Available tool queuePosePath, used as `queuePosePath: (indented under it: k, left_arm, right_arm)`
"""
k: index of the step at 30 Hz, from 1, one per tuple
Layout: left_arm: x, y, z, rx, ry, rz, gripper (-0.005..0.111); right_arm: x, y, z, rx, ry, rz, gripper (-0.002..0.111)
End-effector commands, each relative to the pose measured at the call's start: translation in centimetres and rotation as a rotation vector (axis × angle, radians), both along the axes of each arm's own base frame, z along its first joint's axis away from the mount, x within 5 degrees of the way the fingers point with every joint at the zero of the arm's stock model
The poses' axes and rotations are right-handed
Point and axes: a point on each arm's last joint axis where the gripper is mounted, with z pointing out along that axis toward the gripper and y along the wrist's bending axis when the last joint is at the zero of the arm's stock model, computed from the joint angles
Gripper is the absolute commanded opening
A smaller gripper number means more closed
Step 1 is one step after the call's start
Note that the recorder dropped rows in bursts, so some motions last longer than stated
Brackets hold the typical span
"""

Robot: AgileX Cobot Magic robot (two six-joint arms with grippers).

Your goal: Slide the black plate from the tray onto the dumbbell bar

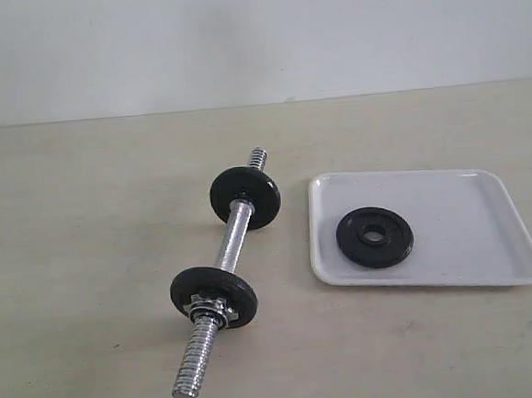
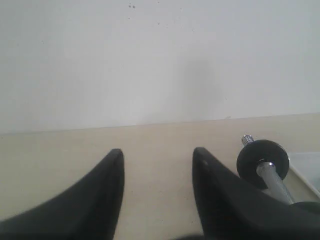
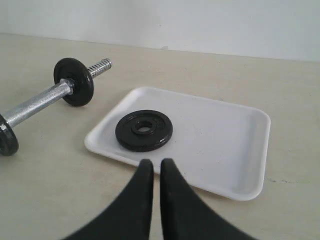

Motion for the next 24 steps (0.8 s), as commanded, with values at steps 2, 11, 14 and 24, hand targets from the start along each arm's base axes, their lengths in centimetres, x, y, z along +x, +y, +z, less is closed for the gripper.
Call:
queuePosePath:
  k: [2,11,14,24]
  left_arm:
    - [0.0,0.0,-0.2,-0.024,0.001,-0.004,0.040]
    - [-0.1,0.1,0.9,-0.187,-0.161,0.001,0.040]
    - [-0.1,0.1,1.1,-0.227,-0.197,-0.001,0.040]
    - [-0.1,0.1,1.1,-0.226,-0.198,-0.001,0.040]
  right_arm:
    - [0.0,0.0,0.1,-0.003,-0.013,-0.003,0.001]
    - [0.0,0.0,0.1,-0.003,-0.013,-0.003,0.001]
    - [0.0,0.0,0.1,-0.003,-0.013,-0.003,0.001]
    - [0.0,0.0,0.1,-0.003,-0.013,-0.003,0.001]
